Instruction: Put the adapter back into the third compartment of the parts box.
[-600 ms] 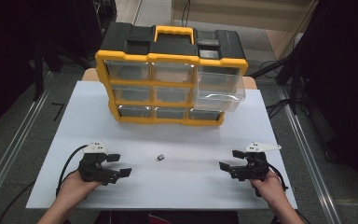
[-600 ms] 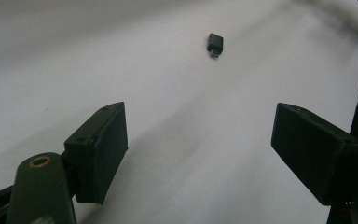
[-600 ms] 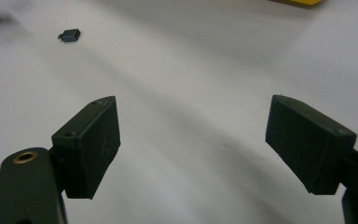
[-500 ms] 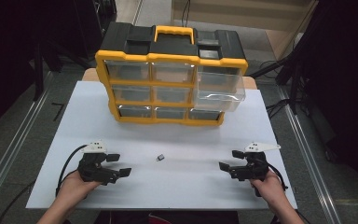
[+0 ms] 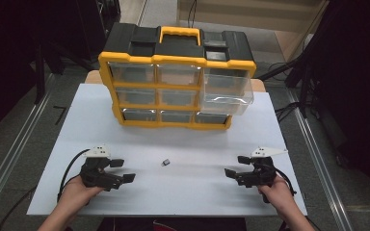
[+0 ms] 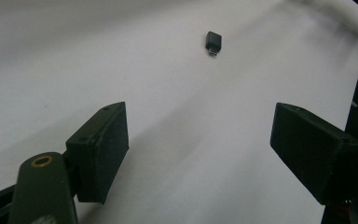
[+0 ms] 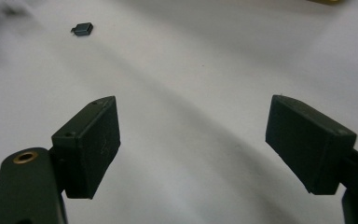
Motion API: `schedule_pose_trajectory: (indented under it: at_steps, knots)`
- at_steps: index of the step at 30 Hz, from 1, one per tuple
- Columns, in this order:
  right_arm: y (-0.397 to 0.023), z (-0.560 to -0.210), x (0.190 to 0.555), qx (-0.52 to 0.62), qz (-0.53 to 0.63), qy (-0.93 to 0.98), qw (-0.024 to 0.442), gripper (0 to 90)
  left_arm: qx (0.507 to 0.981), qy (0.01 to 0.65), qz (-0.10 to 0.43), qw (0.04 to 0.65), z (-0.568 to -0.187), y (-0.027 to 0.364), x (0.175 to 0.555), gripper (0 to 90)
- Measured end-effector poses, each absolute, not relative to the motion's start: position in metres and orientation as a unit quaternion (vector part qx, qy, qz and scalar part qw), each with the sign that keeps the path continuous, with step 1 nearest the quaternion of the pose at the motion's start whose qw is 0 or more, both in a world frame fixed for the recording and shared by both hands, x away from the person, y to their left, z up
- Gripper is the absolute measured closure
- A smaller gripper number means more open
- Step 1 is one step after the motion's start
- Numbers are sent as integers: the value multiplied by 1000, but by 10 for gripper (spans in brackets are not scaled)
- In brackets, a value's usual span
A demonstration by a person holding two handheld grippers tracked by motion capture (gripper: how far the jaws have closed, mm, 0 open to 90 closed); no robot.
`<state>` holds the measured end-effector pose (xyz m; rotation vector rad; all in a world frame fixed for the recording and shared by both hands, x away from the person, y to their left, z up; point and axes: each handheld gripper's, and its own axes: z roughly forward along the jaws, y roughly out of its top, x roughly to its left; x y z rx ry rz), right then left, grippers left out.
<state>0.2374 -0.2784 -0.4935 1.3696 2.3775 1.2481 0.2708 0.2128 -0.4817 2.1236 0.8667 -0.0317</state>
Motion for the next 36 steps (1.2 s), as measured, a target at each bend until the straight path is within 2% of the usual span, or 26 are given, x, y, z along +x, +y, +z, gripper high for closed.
schedule_pose_trajectory:
  at_steps: [36]
  knots:
    - [-277, -494, 237, 449, 410, 792, 61, 160, 847, 337, -4, 411, -481, 214, 271, 204]
